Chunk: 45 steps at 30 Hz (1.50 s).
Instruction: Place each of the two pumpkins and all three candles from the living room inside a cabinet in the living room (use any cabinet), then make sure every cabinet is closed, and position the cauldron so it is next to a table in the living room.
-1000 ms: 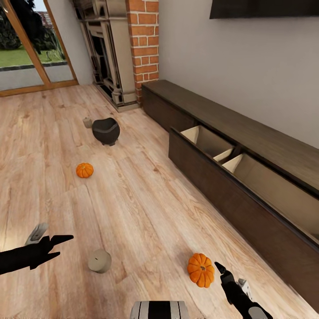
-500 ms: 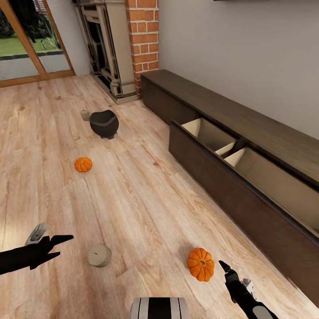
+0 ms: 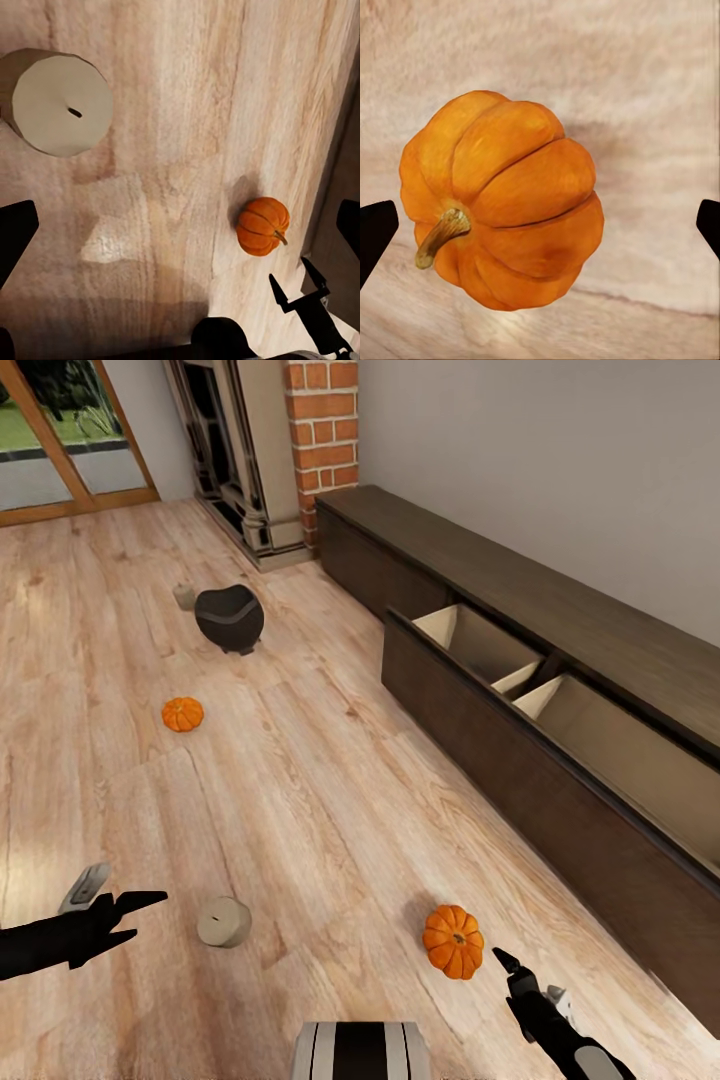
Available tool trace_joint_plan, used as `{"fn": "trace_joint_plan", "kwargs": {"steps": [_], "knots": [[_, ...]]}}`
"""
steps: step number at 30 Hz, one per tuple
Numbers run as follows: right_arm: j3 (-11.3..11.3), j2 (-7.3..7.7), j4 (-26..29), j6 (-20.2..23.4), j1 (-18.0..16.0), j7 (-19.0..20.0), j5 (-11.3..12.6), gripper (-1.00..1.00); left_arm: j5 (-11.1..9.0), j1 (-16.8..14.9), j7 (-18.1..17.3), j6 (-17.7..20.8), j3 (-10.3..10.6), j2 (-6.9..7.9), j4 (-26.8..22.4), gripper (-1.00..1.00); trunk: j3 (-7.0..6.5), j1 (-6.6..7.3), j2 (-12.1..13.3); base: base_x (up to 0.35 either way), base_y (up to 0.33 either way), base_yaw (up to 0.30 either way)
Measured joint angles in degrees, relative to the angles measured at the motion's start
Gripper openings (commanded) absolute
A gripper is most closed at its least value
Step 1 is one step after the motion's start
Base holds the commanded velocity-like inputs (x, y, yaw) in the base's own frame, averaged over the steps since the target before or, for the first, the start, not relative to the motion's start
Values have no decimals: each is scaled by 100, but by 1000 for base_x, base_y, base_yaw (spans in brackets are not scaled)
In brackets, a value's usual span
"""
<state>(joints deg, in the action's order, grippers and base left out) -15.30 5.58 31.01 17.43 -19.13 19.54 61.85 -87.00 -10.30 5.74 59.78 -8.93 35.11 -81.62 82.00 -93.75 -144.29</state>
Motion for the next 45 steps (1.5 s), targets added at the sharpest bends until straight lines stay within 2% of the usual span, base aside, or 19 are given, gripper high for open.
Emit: {"fn": "trace_joint_plan", "kwargs": {"steps": [5, 11, 19, 45], "knots": [[18, -4, 1, -29, -1, 15, -12, 100, -3, 1, 0, 0, 1, -3, 0, 100, 1, 0, 0, 0, 0, 0], [45, -9, 9, -261, -6, 6, -14, 100, 9, 4, 0, 0, 4, -4, 22, 100, 1, 0, 0, 0, 0, 0], [52, -2, 11, -239, -17, -17, -4, 100, 48, 100, -8, 0, -4, -29, 339, 100, 1, 0, 0, 0, 0, 0], [53, -37, -16, -299, -45, -141, -20, 100, 74, 128, -8, -15, 1, -56, 358, 100, 1, 0, 0, 29, 93, 0]]}}
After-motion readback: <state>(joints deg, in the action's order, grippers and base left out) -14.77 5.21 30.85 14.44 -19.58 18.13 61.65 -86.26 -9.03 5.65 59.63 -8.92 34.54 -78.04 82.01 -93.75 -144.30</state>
